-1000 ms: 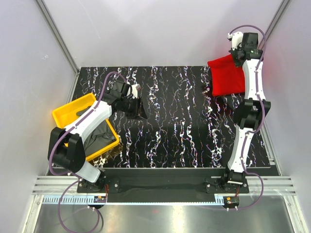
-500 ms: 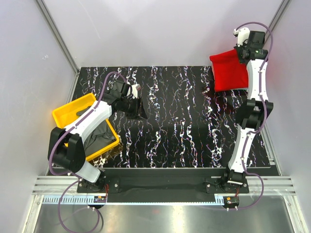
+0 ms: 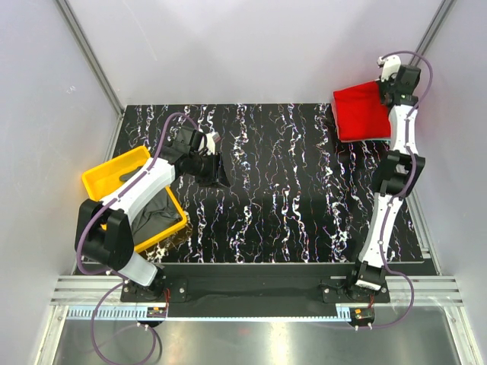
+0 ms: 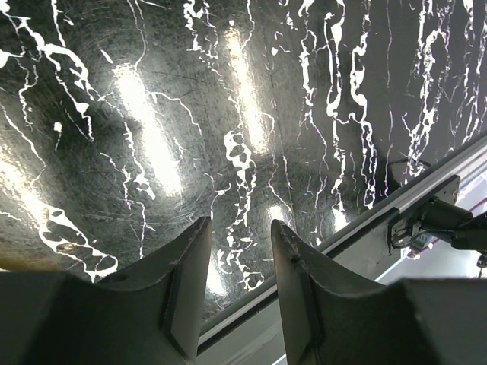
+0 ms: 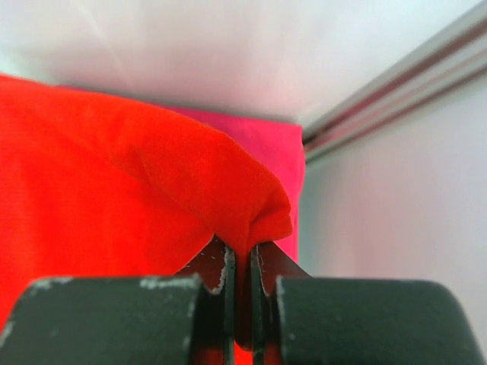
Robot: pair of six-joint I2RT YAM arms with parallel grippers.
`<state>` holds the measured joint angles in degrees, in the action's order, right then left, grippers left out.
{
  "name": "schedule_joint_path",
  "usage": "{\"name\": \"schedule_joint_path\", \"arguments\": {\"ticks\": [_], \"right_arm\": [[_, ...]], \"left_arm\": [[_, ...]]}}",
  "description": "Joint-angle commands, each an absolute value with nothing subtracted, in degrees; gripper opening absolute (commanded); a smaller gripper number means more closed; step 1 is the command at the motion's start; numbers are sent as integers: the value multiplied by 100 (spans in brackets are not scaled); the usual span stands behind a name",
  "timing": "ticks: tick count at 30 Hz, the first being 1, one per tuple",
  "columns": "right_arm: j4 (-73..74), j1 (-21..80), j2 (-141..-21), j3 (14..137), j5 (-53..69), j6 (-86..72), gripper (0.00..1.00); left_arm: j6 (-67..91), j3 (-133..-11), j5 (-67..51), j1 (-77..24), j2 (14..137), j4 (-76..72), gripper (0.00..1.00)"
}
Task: Fold and stack the t-shirts
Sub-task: Neatly place the folded tshirt to the corner
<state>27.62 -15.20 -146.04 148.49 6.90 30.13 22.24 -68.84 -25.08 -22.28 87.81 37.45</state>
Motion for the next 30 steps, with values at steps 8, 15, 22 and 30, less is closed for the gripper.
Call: {"name": "schedule_joint_path", "arguments": {"ticks": [8, 15, 22, 30], "right_arm": [[247, -1608, -15583, 15425, 853, 2997, 21], [-298, -1644, -15487, 15382, 28, 2866, 57], [-220, -1635, -15302, 15187, -158, 2400, 45], [-27, -1591, -15233, 14881, -26, 1820, 33]], "left_arm": [[2127, -6961, -2303, -2224, 8929, 3674, 42], [2118, -6961, -2382, -2250, 9018, 3674, 43], [2101, -6943, -2364, -2285, 8921, 3691, 43], [2083, -6944, -2531, -2294, 8816, 3560, 43]]}}
